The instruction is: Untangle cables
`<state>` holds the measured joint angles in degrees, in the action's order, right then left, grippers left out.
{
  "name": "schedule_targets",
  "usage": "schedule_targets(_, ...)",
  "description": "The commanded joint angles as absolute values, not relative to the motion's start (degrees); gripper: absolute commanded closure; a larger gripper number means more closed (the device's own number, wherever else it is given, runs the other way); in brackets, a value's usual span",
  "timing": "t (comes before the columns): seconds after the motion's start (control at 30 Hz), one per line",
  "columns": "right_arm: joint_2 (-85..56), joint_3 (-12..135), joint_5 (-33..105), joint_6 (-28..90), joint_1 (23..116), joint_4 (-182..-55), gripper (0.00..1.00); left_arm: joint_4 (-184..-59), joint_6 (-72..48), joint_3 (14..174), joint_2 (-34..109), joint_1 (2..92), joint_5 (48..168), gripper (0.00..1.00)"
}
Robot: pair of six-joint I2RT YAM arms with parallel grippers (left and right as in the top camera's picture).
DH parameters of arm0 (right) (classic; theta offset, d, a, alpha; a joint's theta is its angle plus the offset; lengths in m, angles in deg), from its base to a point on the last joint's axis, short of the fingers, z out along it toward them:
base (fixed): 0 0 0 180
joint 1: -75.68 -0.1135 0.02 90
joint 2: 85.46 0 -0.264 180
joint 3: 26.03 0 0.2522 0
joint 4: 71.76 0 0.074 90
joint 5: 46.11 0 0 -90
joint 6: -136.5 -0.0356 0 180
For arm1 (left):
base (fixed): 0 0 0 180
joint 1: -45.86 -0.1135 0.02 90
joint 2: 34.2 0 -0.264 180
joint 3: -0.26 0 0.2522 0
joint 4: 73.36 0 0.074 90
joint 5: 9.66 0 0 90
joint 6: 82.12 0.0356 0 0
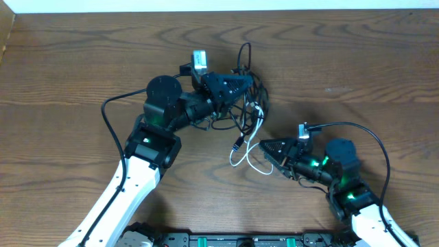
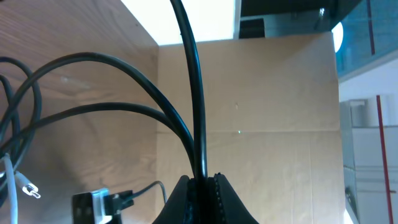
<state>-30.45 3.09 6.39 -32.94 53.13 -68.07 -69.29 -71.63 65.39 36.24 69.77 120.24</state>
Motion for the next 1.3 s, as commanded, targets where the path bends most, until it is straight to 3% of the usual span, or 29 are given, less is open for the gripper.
schedule_targets(0.0, -29.77, 3.48, 15.44, -37.64, 49.66, -66.63, 0.41, -68.51, -71.76, 66.66, 35.71, 70.77, 119.76, 0.92)
schedule_targets(0.23, -22.93, 3.48, 20.45, -44.40, 44.78, -58.65, 0.38, -65.69, -73.48, 66.66, 35.71, 73.66, 119.81, 0.92)
schedule_targets(0.47, -14.74, 3.48, 18.37, -44.77, 41.22, -54.82, 0.50, -55.39, -73.64, 66.66, 35.71, 74.79, 119.78, 0.92)
schedule_targets(0.67, -13.08, 3.48, 13.08, -42.01, 36.89, -54.50, 0.48, -52.13, -73.02, 66.66, 35.71, 72.78, 119.78, 0.92)
schedule_targets(0.77, -13.08, 3.48, 10.50, -39.28, 35.03, -49.16, 0.33, -52.35, -72.11, 66.66, 35.71, 72.39, 119.83, 0.92)
schedule_targets(0.93, -13.08, 3.48, 5.72, -28.07, 34.79, -30.08, 0.30, -53.42, -71.45, 66.64, 35.71, 72.39, 120.59, 0.93)
schedule_targets(1.0, -13.08, 3.48, 5.06, -27.04, 34.75, -28.14, 0.25, -53.62, -71.47, 66.64, 35.73, 72.21, 120.61, 0.92)
schedule_targets(1.07, -13.08, 3.48, 4.58, -24.72, 34.75, -31.13, 0.04, -53.58, -71.47, 66.64, 35.73, 72.10, 120.61, 0.92)
schedule_targets(1.1, -13.08, 3.48, 4.60, -22.28, 34.75, -34.04, 0.01, -53.60, -71.45, 66.64, 35.73, 71.89, 120.61, 0.92)
schedule_targets(1.27, -13.10, 3.48, 9.96, -13.34, 34.86, -50.47, 0.01, -53.69, -67.87, 66.64, 35.73, 70.31, 122.17, 0.92)
